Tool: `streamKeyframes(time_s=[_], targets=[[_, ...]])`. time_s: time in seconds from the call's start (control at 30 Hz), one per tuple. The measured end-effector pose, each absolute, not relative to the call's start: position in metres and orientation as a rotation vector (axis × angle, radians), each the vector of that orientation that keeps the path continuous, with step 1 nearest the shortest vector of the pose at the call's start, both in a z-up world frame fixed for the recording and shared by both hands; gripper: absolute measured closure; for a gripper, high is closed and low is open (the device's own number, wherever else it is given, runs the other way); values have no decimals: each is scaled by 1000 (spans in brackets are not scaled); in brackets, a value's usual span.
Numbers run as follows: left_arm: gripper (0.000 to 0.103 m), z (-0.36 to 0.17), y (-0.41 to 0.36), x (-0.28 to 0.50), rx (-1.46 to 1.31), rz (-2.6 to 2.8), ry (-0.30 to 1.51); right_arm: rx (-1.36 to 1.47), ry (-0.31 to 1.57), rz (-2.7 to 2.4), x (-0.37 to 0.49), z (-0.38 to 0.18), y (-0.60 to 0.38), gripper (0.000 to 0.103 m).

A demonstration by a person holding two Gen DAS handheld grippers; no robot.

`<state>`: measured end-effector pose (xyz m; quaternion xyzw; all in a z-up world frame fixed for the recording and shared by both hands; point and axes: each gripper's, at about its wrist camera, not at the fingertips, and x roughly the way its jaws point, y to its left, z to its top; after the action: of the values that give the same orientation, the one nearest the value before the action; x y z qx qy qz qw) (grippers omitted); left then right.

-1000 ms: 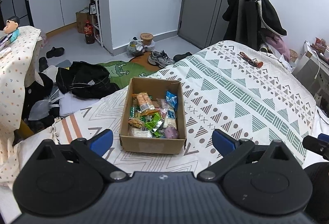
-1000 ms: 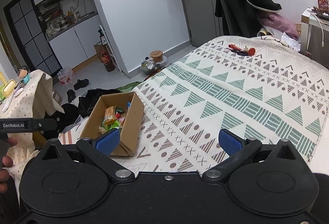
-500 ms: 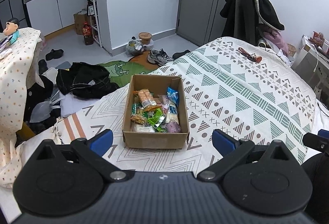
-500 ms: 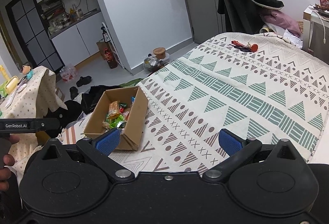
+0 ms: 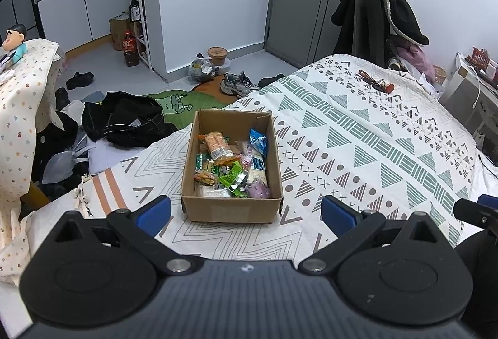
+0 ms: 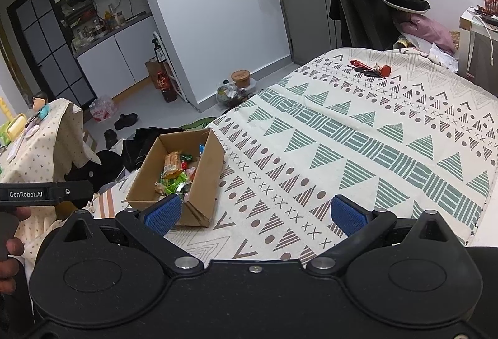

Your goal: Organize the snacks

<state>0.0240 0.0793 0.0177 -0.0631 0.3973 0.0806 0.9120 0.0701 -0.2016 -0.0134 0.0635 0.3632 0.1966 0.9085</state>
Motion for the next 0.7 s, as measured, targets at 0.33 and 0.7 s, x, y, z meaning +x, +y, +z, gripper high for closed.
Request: streamKeyframes(time_s=[0.33, 0.7], targets=[[1, 18, 80, 22, -137, 167, 816, 124, 737, 403, 68, -9, -197, 0], [1, 19, 80, 19, -141, 167, 813, 128, 736, 400, 68, -8, -197, 0]])
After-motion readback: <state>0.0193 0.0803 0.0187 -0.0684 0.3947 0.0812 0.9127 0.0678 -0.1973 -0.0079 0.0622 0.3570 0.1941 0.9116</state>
